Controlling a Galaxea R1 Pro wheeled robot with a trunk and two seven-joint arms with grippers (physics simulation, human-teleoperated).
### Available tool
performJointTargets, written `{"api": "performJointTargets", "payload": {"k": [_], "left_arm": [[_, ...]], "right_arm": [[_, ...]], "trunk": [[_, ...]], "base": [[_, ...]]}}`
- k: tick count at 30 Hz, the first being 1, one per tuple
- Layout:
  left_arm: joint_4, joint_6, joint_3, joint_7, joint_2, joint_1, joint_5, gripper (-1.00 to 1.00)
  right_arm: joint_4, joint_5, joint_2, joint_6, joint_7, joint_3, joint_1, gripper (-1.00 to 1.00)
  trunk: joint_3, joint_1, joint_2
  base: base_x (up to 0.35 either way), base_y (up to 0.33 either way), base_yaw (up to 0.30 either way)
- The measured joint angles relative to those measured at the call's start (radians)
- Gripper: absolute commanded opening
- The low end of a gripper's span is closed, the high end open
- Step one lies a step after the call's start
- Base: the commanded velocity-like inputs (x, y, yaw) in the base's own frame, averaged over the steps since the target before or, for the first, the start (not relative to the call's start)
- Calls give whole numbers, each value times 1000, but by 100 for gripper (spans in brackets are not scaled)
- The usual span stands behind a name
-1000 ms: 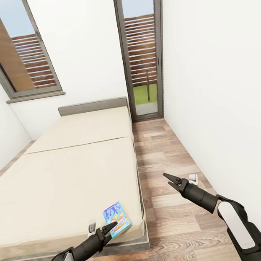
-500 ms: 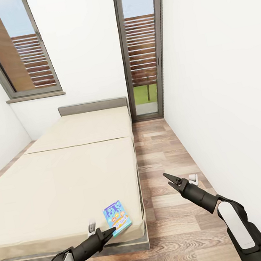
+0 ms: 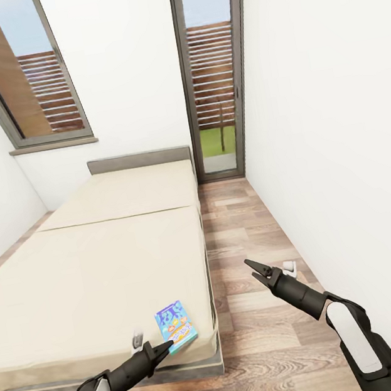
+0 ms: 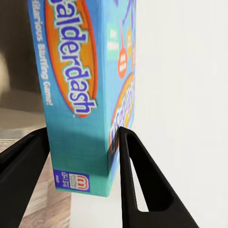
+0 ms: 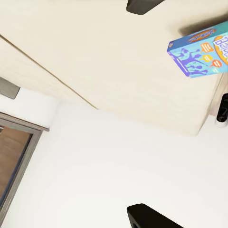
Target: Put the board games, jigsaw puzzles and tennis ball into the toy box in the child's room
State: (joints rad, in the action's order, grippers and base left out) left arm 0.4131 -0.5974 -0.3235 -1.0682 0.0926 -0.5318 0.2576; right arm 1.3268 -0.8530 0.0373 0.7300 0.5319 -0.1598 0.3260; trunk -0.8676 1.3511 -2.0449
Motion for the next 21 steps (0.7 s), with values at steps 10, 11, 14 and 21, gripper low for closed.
{"api": "performJointTargets", "payload": {"k": [10,11,14,21], "left_arm": [[0,0,-2,-1,4,0,0,-100],[0,0,-2,-1,4,0,0,-100],[1,-1,-2,-1,5,0,1,-100],[6,-5,-2,-4,10,0,0,-100]], "right_arm": [[0,0,0,-1,0,0,0,100],[-1,0,0,-1,0,0,0,100],[-8,0,0,-1,0,0,0,100],[-16,0,0,-1,0,0,0,100]], "trunk": [[31,-38,70],[34,-42,77],[44,-54,98],[63,-77,140]], "base": [[0,0,0],[0,0,0],[0,0,0],[0,0,0]]}}
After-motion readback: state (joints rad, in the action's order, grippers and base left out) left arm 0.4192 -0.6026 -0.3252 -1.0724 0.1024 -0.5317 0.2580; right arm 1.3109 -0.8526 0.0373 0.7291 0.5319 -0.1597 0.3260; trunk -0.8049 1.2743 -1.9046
